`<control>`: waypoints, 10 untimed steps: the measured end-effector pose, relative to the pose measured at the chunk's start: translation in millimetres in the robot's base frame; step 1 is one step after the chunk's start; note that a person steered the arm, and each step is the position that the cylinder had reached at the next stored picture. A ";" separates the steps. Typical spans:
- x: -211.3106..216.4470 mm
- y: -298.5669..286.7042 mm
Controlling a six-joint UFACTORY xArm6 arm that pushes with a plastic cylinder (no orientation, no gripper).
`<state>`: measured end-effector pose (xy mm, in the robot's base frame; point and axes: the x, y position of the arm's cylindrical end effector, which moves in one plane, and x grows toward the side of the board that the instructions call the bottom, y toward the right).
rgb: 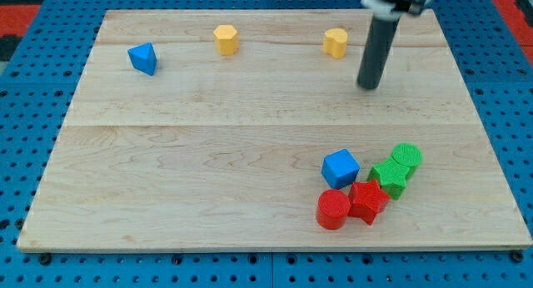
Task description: Move the yellow heart towards the group of blocks
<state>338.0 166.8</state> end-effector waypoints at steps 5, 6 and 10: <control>39.4 -69.8; 26.4 -46.5; 107.2 -34.8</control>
<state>445.2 132.0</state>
